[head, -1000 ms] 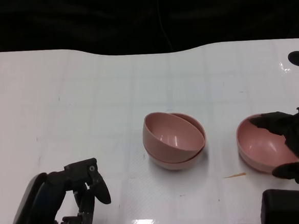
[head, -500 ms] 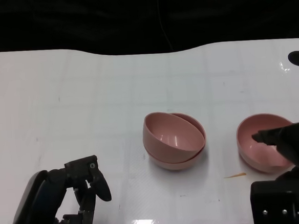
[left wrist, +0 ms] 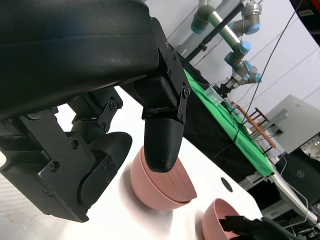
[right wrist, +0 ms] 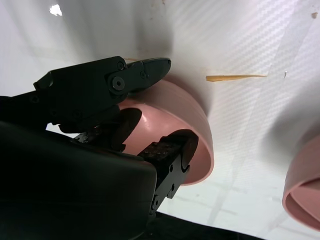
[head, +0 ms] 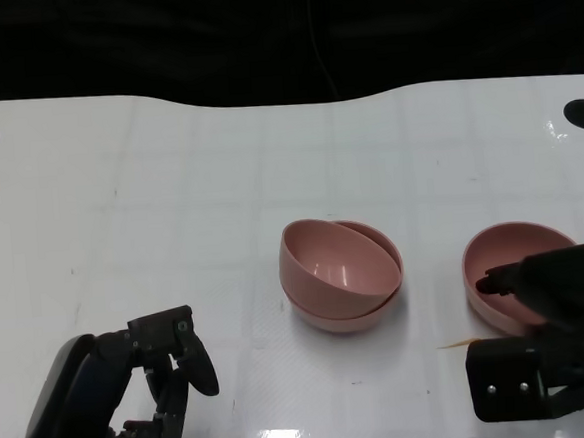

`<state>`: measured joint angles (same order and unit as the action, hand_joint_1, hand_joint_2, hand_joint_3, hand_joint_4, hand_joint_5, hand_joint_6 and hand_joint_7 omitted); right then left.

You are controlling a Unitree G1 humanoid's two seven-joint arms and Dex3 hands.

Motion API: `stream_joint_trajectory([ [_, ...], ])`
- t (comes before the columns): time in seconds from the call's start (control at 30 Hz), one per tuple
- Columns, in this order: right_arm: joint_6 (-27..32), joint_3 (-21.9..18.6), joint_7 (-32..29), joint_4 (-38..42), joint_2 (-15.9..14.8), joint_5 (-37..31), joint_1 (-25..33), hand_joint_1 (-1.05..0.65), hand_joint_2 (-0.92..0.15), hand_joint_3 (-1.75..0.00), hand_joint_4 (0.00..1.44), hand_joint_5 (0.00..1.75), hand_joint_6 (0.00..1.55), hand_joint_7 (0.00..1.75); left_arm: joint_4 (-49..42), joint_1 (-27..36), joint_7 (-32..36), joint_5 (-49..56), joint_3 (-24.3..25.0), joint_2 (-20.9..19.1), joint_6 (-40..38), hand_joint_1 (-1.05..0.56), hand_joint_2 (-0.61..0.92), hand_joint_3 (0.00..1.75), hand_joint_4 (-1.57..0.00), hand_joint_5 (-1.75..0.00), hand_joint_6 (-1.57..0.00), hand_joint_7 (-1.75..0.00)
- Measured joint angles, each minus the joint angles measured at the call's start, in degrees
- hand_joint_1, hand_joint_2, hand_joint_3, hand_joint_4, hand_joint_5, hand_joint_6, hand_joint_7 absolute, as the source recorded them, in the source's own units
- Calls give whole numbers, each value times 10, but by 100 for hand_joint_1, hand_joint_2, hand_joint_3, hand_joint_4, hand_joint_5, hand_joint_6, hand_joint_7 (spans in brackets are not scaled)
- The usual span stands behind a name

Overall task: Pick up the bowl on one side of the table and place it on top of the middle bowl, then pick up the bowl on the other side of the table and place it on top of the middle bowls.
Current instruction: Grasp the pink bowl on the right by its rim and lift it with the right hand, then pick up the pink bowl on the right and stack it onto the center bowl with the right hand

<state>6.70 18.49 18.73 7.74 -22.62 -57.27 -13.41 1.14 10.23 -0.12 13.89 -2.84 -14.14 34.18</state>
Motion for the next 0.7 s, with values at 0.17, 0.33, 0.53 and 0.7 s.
stream_joint_trajectory([
  [0.17, -20, 25, -72, 68, -3, -5, -41, -25, -92, -16, 84, 140, 82, 1, 0, 0, -6, -3, 3, 0, 0, 3, 22, 162, -96, -166, -86, -149],
  [0.33, -55, 46, -141, 122, -15, -2, -66, -27, -92, -23, 89, 138, 108, 8, 0, 0, -6, -1, 4, 0, 1, 4, 22, 161, -97, -166, -87, -149],
  [0.53, -101, 39, -223, 106, -26, 23, -52, -21, -90, -11, 84, 173, 120, 37, 0, -1, -6, 0, 4, 0, 0, 5, 22, 160, -96, -168, -86, -150],
  [0.7, -132, 19, -309, 66, -29, 30, -48, -12, -80, -6, 92, 175, 75, 162, 0, -1, -6, 2, 4, 0, 0, 4, 22, 160, -94, -169, -86, -150],
])
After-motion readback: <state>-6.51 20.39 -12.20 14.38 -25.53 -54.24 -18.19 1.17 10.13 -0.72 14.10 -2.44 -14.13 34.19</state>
